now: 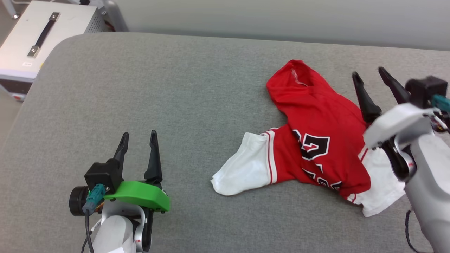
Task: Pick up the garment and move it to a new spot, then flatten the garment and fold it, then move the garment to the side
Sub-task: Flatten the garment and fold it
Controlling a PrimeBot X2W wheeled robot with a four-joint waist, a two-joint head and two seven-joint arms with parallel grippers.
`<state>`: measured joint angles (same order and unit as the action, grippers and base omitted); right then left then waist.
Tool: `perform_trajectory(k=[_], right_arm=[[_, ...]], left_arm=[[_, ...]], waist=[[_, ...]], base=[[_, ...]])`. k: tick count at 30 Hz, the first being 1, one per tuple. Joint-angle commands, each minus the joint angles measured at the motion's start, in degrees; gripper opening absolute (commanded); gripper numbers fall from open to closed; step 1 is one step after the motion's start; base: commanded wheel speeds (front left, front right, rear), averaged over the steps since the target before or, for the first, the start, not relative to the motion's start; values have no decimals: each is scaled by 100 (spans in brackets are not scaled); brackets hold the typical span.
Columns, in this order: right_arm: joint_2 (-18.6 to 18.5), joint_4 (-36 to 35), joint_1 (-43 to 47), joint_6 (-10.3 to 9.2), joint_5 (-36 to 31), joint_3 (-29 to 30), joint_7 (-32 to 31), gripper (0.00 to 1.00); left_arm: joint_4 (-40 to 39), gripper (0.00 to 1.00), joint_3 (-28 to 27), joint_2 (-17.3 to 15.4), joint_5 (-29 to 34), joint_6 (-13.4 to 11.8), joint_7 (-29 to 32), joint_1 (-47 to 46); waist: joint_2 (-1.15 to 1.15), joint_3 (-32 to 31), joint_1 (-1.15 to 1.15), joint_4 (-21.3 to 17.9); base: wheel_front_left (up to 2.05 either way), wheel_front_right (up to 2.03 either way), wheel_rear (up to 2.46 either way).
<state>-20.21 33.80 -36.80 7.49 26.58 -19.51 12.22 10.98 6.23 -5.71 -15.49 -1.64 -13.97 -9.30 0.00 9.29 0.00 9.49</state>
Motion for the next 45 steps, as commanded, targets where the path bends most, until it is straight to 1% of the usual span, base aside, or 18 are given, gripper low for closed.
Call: perform_trajectory(k=[1,5,8,10,15,17,20,25,29,31,35,41,45], right_arm=[[37,-188,269,0,-148,220,47,100],[250,-1076,1142,0,-644,1016,-114,100],[513,-1924,1868,0,-973,1555,-442,100],[724,-2488,2328,0,-1128,1806,-688,100],[1172,-3649,3291,0,-1392,2158,-1238,100],[1315,-3997,3600,0,-1446,2222,-1418,100],[1463,-4393,3986,0,-1472,2260,-1627,100],[1617,-4773,4327,0,-1468,2344,-1820,100],[1676,-4908,4404,0,-1447,2340,-1862,100],[1695,-4944,4389,0,-1430,2328,-1854,100],[1718,-4953,4303,0,-1341,2302,-1815,100],[1729,-4862,4176,0,-1273,2278,-1755,100],[1731,-4800,4114,0,-1221,2272,-1707,100]], left_arm=[[-27,100,-4,-47,25,-34,29,61],[-68,100,-9,-100,7,-53,99,140],[-111,100,-6,-153,8,-69,169,188],[-139,100,-5,-191,10,-82,232,213],[-287,100,1,-276,-17,-97,473,217],[-375,100,18,-315,-62,-71,675,204],[-514,100,124,-402,-159,50,1228,99],[-839,100,402,-600,-427,434,2400,-236],[-1037,100,691,-771,-692,665,3381,-463],[-1071,100,883,-866,-816,743,3875,-521],[-1023,100,1189,-1061,-1020,817,4713,-560],[-690,100,1477,-1247,-1064,841,5376,-534],[-378,100,1595,-1332,-979,812,5625,-556]], waist=[[0,-116,0,-138],[0,-188,0,-278],[0,-241,0,-384],[0,-279,0,-451],[0,-338,0,-594],[0,-350,0,-657],[0,-347,0,-733],[0,-299,0,-899],[0,-204,0,-1048],[0,-135,0,-1124],[0,28,0,-1252],[0,222,0,-1339],[0,286,0,-1348]], base=[[0,0,0],[0,0,0],[0,0,0],[0,0,0],[0,0,0],[0,0,0],[0,0,0],[0,0,0],[0,0,0],[0,0,0],[0,0,0],[0,0,0],[0,0,0]])
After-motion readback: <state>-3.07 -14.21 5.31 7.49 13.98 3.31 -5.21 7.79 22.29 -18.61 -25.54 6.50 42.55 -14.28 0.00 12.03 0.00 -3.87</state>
